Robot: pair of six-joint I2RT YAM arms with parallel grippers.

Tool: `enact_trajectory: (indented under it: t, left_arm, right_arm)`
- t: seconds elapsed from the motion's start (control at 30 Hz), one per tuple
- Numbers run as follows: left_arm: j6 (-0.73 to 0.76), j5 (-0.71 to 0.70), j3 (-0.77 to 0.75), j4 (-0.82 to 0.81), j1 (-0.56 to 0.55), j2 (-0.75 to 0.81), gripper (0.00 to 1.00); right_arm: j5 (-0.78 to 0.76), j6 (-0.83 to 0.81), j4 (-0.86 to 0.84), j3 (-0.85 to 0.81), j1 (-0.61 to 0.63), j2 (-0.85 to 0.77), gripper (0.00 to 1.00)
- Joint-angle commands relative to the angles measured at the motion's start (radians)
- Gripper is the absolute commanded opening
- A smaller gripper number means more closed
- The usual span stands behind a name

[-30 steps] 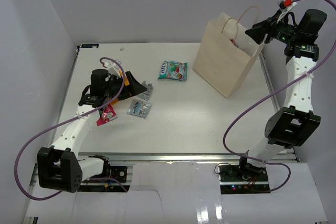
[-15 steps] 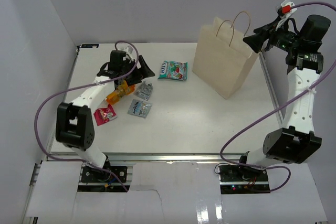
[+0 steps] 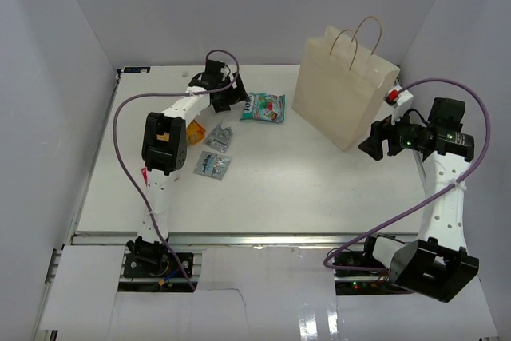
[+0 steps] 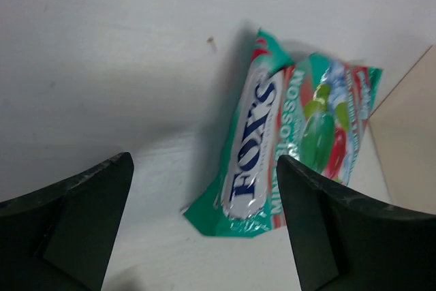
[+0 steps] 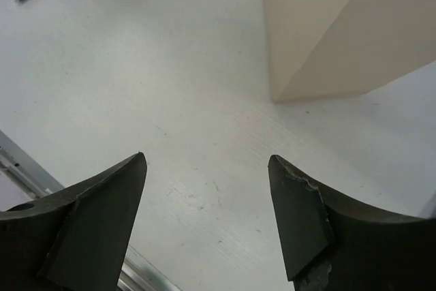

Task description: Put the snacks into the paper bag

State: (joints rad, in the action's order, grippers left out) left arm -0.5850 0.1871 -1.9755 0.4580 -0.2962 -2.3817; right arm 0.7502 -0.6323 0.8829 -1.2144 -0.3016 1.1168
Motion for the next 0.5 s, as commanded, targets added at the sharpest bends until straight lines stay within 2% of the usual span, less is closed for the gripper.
enact_trajectory:
  t: [0.0, 0.13, 0.33, 0.43, 0.47]
  left_arm:
    - [-0.001, -0.012, -0.117, 0.011, -0.018, -0.034, 0.95]
    - [0.014, 0.021, -0.145, 0.008, -0.035, -0.073, 0.91]
    - [0.036, 0.029, -0.04, 0.007, -0.054, -0.051, 0.85]
    - [0.031, 0.034, -0.01, 0.007, -0.057, -0.045, 0.71]
    - [0.03, 0.037, -0.005, 0.007, -0.058, -0.042, 0.63]
  right_arm:
    - [0.017, -0.076, 0.096, 0.064, -0.005, -0.038, 0.79]
    - [0.043, -0.072, 0.097, 0.104, -0.005, -0.037, 0.8]
    - [0.081, -0.064, 0.084, 0.122, -0.004, -0.003, 0.8]
    - [0.104, -0.063, 0.074, 0.133, -0.004, 0.012, 0.81]
    - [0.115, -0.066, 0.074, 0.142, -0.004, 0.017, 0.81]
